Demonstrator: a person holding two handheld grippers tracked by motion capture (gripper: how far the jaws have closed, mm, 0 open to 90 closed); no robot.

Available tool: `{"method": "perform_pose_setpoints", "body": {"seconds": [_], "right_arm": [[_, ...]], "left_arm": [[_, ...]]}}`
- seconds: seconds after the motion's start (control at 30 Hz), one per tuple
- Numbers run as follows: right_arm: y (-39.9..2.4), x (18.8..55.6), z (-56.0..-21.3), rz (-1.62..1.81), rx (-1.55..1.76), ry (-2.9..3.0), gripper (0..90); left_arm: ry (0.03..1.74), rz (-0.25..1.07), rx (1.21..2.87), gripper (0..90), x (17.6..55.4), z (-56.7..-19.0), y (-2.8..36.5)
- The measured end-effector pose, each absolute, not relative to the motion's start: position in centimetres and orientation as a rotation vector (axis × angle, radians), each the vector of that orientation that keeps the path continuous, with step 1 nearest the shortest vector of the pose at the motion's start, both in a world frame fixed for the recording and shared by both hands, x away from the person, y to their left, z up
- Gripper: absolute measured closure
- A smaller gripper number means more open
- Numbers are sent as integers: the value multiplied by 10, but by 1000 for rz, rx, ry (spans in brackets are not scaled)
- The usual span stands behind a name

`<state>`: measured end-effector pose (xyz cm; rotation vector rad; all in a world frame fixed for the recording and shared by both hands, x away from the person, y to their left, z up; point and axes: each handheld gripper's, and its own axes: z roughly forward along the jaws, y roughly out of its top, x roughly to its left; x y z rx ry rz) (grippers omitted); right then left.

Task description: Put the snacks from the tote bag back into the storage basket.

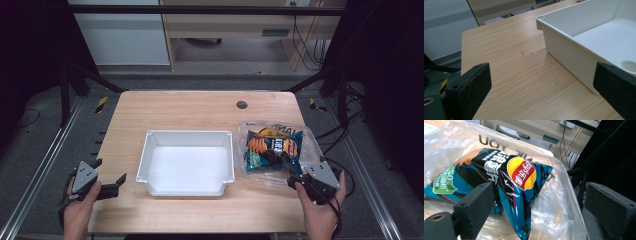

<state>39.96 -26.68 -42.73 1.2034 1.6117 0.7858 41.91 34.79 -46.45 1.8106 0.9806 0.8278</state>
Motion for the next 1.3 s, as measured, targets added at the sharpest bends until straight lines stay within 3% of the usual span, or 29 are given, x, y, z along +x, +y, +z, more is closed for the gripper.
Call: {"method": "perform_pose_setpoints", "body": {"seconds": [0.67,0.97,1.3], "right_arm": [[-263,440,-377,663,1052,1947,55],[-264,463,-371,555,924,2139,65],[-287,491,-353,583,912,2189,84]], "left_arm": [[972,825,1834,15,420,-467,346],[974,825,1828,15,420,-467,347],[975,812,1832,15,421,-468,346]]}}
